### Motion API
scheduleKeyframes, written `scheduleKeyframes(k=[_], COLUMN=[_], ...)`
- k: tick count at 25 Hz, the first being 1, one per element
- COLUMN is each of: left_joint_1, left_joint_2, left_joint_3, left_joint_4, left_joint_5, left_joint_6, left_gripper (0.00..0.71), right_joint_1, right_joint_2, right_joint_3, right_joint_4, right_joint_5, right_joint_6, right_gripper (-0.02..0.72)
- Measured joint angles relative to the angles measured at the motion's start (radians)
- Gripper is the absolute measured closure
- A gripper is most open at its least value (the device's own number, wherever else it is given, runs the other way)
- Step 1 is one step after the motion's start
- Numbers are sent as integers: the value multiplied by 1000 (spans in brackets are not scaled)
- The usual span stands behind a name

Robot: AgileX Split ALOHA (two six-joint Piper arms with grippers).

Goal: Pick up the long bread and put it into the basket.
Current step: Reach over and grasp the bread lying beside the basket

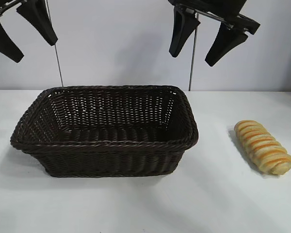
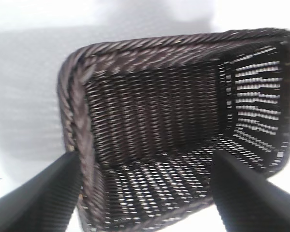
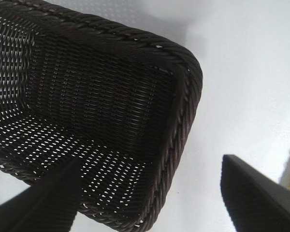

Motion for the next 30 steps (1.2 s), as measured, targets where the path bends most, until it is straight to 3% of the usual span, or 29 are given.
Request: scheduleKeyframes(k=[4, 27, 30], left_joint_1=[-36, -37, -37], left_joint_2=[0, 44, 44], left_joint_3=[15, 15, 15], left_joint_4=[-8, -9, -9], left_joint_5=[-45, -63, -63], left_joint_6=[-7, -50, -50], left_gripper=[169, 169, 169], right_joint_1=[0, 0, 0], right_joint_2=[0, 0, 0], right_joint_3=[0, 0, 0], right_joint_4=[0, 0, -25], right_joint_5=[0, 1, 1], right_joint_6=[1, 1, 1], right_gripper=[136, 136, 136])
